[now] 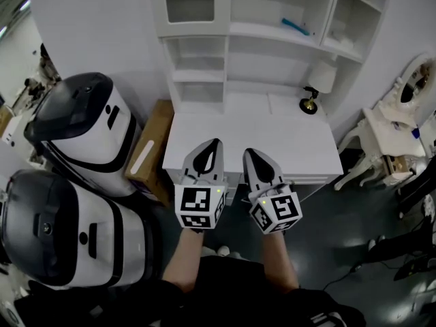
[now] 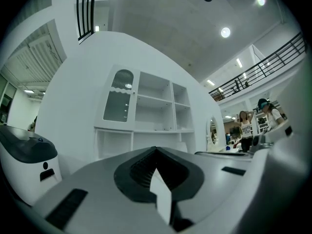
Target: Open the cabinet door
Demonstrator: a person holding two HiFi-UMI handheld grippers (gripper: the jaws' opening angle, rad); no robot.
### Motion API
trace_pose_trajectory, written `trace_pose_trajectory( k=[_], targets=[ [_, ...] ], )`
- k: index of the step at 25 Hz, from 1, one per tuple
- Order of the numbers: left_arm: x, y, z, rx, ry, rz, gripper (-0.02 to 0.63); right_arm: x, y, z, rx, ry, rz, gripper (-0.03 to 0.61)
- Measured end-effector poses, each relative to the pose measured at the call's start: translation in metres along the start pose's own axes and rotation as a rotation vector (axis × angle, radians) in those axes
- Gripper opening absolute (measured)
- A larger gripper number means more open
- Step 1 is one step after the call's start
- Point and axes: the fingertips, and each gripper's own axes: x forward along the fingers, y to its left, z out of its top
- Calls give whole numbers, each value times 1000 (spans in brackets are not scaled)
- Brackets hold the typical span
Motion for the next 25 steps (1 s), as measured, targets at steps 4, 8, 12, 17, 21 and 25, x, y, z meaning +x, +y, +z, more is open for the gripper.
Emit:
trace_pose_trajectory(
  k=[4,8,12,17,21,25],
  targets=[
    [14,2,0,6,-8,18,5,9,-11,5,4,-15,11,20],
    [27,5,-2,-6,-6,25,5,20,-15,7,-2,-20,29,20],
    [45,9,3,-1,-26,20,5,35,-29,10,-15,-35,26,20],
    [70,22,10,-1,-47,30,5,60,-48,21,-39,-61,-11,20],
    [90,34,15,-3,-64,42,5,83,-69,27,-33,-81,-37,20],
    [108,57,19,14,-75,67,5,114,-77,28,-30,-90,-28,20]
  ],
)
